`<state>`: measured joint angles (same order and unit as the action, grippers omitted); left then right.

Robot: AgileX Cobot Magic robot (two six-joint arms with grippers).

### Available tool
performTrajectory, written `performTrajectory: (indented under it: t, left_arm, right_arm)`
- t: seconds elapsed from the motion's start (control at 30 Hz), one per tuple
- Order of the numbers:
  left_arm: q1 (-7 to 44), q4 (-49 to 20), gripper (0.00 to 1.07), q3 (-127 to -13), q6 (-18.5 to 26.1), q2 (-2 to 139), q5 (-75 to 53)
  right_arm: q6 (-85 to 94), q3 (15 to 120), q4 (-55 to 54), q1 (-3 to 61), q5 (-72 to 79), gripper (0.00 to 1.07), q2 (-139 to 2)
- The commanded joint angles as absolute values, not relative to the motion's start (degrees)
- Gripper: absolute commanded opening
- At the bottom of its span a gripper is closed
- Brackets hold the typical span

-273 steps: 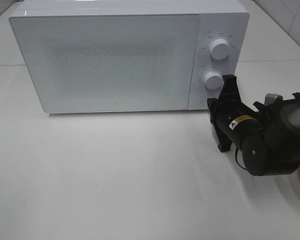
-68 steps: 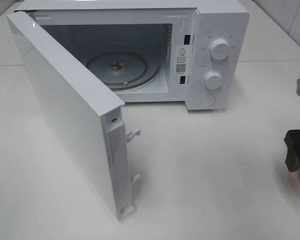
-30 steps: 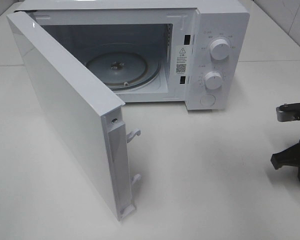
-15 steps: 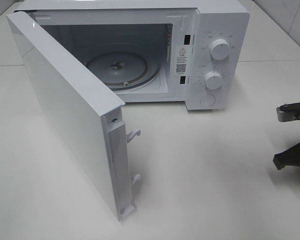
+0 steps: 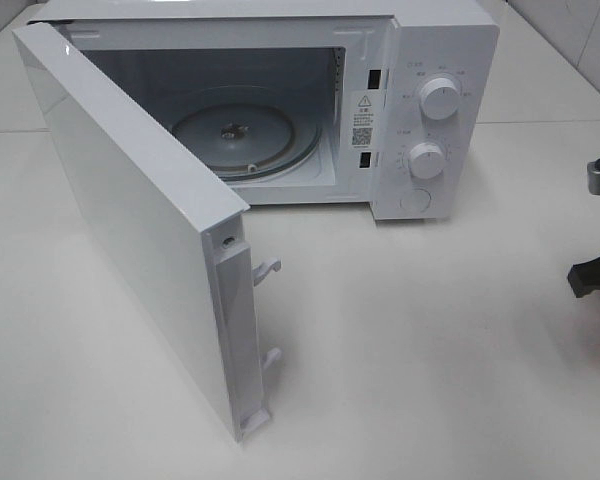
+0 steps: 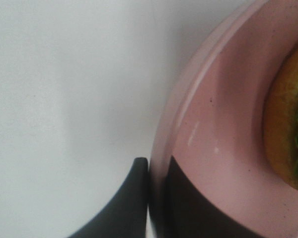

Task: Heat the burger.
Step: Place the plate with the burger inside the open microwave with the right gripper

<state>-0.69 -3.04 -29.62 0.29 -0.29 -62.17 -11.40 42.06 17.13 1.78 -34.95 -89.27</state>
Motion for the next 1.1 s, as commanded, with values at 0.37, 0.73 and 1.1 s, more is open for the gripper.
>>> performTrajectory:
  t: [0.37, 0.73, 1.1]
  left_arm:
    - [-0.74, -3.27, 0.9, -29.62, 0.34, -0.52, -61.31]
    - [-0.74, -3.27, 0.9, -29.62, 0.34, -0.52, -61.31]
    - [-0.74, -3.27, 0.9, -29.62, 0.34, -0.52, -61.31]
  right_arm:
    - [-13.52, 42.06, 22.8, 5.9, -39.76, 0.0, -84.4]
    - [-19.37, 42.06, 31.05, 15.07, -43.2, 0.0, -83.19]
    - [-20.11, 42.06, 33.8, 20.17, -46.87, 0.0, -80.84]
